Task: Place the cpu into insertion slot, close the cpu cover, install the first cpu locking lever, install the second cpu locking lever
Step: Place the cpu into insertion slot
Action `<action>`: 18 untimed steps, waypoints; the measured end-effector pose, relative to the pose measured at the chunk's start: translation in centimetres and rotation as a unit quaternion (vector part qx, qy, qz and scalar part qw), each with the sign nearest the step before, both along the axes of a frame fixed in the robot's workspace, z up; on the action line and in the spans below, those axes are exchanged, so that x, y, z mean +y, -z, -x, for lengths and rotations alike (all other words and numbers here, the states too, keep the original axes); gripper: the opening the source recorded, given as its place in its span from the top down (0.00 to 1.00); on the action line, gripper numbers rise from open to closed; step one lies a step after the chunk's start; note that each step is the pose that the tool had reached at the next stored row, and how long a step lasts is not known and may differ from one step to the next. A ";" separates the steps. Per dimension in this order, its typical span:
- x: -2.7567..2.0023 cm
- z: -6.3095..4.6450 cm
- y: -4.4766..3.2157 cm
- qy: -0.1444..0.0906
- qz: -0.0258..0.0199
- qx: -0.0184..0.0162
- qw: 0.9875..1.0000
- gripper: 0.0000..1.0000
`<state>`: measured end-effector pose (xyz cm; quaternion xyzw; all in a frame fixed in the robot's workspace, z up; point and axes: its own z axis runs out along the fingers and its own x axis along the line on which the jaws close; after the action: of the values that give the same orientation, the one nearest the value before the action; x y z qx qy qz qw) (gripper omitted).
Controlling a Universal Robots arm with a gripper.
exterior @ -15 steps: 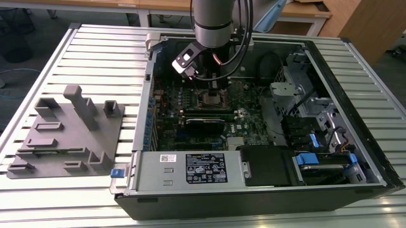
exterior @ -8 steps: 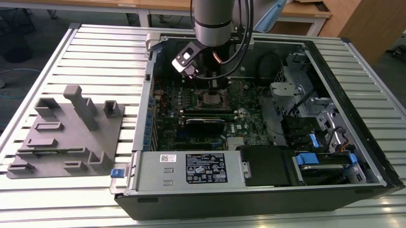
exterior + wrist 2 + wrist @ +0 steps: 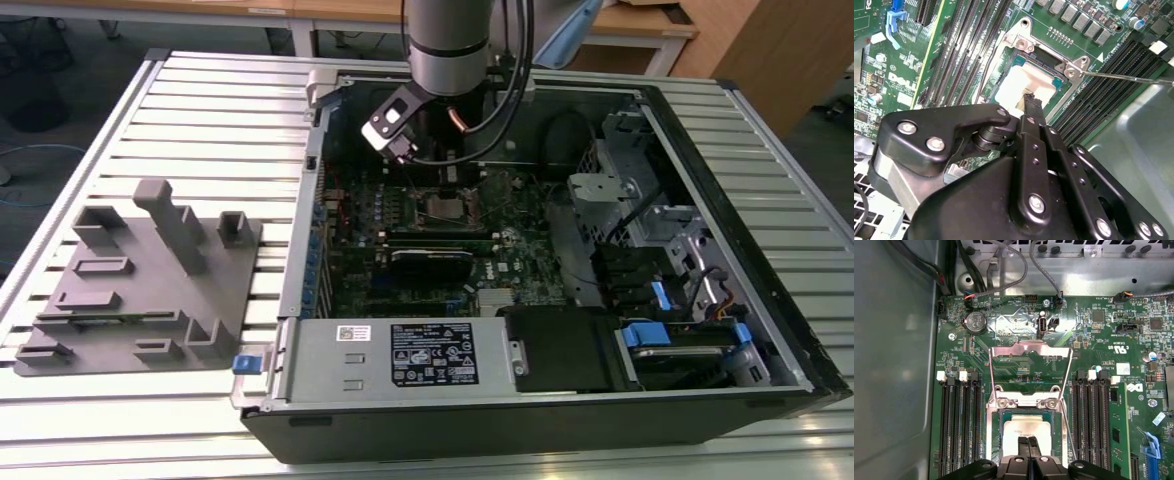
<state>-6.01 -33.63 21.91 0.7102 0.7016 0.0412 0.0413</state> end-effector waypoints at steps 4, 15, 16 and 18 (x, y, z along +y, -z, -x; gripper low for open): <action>0.00 0.0 0.30 0.000 0.000 0.000 1.000 0.89; 0.00 0.0 0.49 0.000 0.000 0.027 1.000 0.89; 0.00 0.0 0.48 0.000 0.000 0.028 1.000 0.89; 0.00 0.0 0.48 0.000 0.000 0.028 1.000 0.89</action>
<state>-5.98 -33.63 21.43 0.7113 0.7022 0.0210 0.0218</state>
